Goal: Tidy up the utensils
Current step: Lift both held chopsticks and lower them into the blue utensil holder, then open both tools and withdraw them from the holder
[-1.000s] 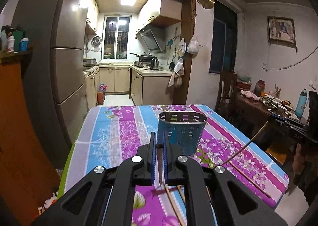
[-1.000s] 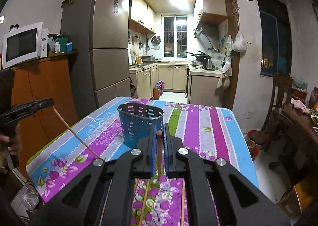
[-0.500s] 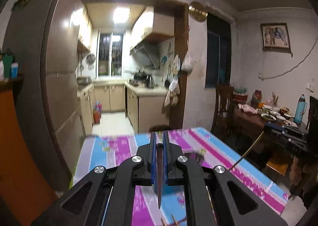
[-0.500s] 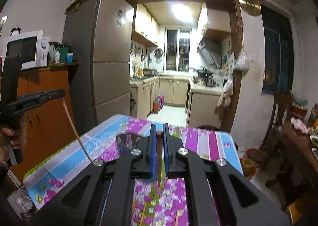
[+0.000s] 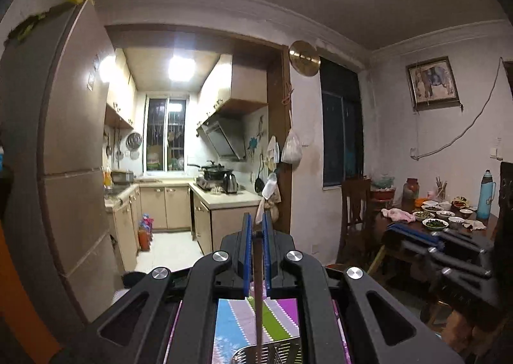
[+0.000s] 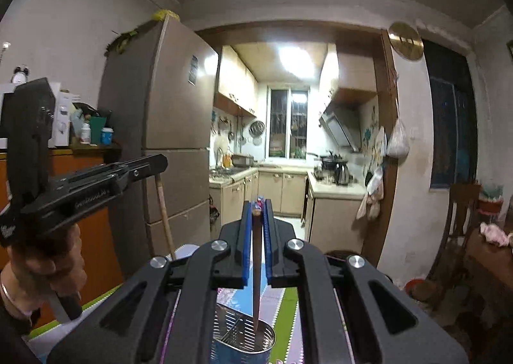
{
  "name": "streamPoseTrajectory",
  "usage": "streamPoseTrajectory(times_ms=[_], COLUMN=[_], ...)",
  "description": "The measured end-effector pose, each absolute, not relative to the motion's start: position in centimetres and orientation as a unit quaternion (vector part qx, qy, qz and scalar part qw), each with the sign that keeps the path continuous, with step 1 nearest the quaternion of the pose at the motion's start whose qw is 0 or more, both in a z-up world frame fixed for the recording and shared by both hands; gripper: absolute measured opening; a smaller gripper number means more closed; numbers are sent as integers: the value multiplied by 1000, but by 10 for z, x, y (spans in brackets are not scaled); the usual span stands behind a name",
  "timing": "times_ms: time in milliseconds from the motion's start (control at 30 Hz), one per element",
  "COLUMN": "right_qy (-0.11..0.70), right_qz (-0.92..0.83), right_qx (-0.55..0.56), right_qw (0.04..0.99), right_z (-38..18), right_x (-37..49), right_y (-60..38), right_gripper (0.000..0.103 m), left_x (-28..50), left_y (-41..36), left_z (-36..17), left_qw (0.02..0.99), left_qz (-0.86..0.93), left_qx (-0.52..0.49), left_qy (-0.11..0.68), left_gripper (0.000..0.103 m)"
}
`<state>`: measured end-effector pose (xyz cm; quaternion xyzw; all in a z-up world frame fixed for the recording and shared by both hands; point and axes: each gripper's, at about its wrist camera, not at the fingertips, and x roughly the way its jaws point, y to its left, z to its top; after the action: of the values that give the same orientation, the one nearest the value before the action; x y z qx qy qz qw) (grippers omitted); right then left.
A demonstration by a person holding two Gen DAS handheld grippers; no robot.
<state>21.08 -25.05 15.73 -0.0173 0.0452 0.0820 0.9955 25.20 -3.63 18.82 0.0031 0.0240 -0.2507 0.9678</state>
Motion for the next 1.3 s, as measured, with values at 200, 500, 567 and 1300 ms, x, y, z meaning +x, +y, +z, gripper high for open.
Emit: streamPoseTrajectory(times_ms=[200, 500, 567, 1300], right_qy=[117, 179, 159, 220], right_qz=[88, 59, 48, -71], right_qx=[42, 77, 74, 3], right_qw=[988, 979, 983, 973], right_z=[101, 65, 78, 6], right_x=[256, 269, 251, -23], right_y=[-262, -276, -289, -367], right_gripper=[5, 12, 25, 33], left_x=[295, 317, 304, 25], left_y=[-50, -22, -6, 84], left_z=[119, 79, 95, 17], left_qw=[965, 968, 971, 969], left_qz=[-249, -206, -204, -116], left_qx=[-1, -24, -38, 147], left_qy=[87, 139, 120, 159], left_gripper=[7, 8, 8, 58])
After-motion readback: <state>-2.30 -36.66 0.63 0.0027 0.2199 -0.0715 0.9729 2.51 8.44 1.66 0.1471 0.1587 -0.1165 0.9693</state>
